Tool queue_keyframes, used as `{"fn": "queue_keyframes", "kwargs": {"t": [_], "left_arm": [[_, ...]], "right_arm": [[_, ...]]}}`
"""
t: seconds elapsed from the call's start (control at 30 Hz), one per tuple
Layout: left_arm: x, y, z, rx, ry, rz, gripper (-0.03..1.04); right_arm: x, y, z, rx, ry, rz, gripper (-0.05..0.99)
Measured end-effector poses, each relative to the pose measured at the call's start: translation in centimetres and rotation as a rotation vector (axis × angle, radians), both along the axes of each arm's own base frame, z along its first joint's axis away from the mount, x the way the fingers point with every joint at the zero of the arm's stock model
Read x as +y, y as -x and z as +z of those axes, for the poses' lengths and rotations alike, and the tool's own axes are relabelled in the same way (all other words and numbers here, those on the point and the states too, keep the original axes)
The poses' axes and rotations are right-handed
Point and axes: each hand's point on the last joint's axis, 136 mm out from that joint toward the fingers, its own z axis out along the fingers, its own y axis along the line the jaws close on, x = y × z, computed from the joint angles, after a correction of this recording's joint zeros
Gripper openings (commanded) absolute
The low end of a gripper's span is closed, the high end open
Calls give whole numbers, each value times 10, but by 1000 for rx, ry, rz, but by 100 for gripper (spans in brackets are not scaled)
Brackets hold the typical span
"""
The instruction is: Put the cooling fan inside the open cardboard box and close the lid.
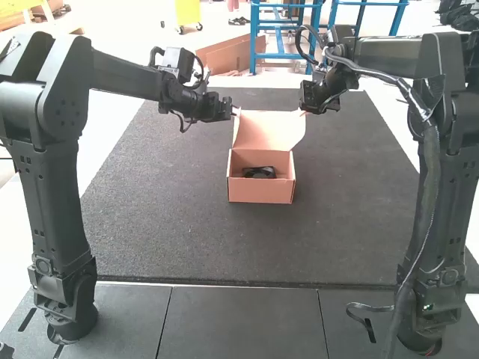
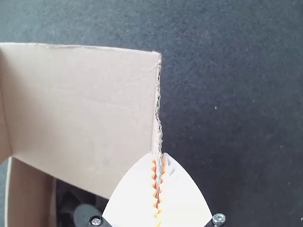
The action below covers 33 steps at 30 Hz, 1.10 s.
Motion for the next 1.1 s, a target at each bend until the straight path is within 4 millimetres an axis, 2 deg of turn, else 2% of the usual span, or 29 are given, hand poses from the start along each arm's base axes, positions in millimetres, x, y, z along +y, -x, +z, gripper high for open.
{"fn": "queue_keyframes", "kwargs": {"t": [0.3, 0.6, 0.8, 1.1], "left_arm": [[2, 8, -5, 42, -12, 0, 97], [5, 18, 18, 25, -8, -1, 97], [5, 19, 17, 30, -9, 0, 97], [-1, 30, 13, 47, -14, -18, 97]], "right_arm": [[0, 18, 0, 59, -2, 23, -1], [16, 42, -2, 123, -8, 85, -1], [31, 56, -5, 158, -12, 126, -1], [29, 65, -9, 202, -3, 129, -1]]}}
